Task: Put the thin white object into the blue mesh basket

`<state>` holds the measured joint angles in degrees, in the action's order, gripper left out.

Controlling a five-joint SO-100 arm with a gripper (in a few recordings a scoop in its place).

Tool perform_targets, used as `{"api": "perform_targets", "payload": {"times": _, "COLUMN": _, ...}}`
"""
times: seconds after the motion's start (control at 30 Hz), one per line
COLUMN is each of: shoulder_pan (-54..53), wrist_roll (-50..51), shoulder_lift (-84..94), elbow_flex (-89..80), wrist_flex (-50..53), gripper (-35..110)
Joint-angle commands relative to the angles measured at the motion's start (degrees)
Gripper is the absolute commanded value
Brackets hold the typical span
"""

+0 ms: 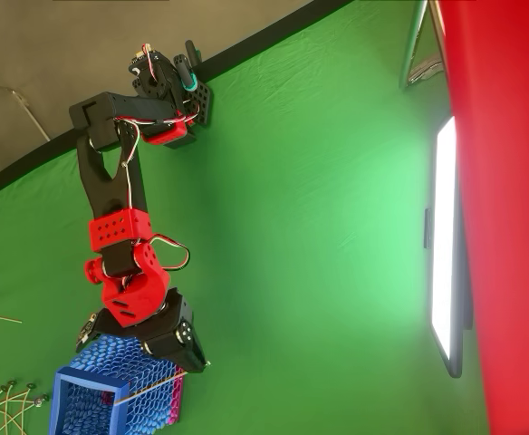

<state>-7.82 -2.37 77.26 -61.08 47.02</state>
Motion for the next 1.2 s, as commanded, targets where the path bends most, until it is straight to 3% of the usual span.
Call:
{"api": "perform_targets", "payload": {"times": 0.0, "shoulder_pan": -2.64, "wrist_roll": 3.87, "shoulder_lift": -1.67, "elbow_flex": 5.54, "wrist_flex": -2.72, "gripper": 6}}
{"api": "perform_targets", "payload": {"times": 0.77, "shoulder_pan": -19.16, "wrist_roll": 38.94, "shoulder_lift": -9.84, "elbow_flex": 12.92, "wrist_flex": -17.75, "gripper": 3}}
{"api": "perform_targets", "payload": {"times": 1.17, "shoulder_pan": -17.14, "wrist_roll": 39.29, "shoulder_lift": -13.36, "elbow_flex": 14.5, "wrist_flex": -21.36, "gripper": 4}}
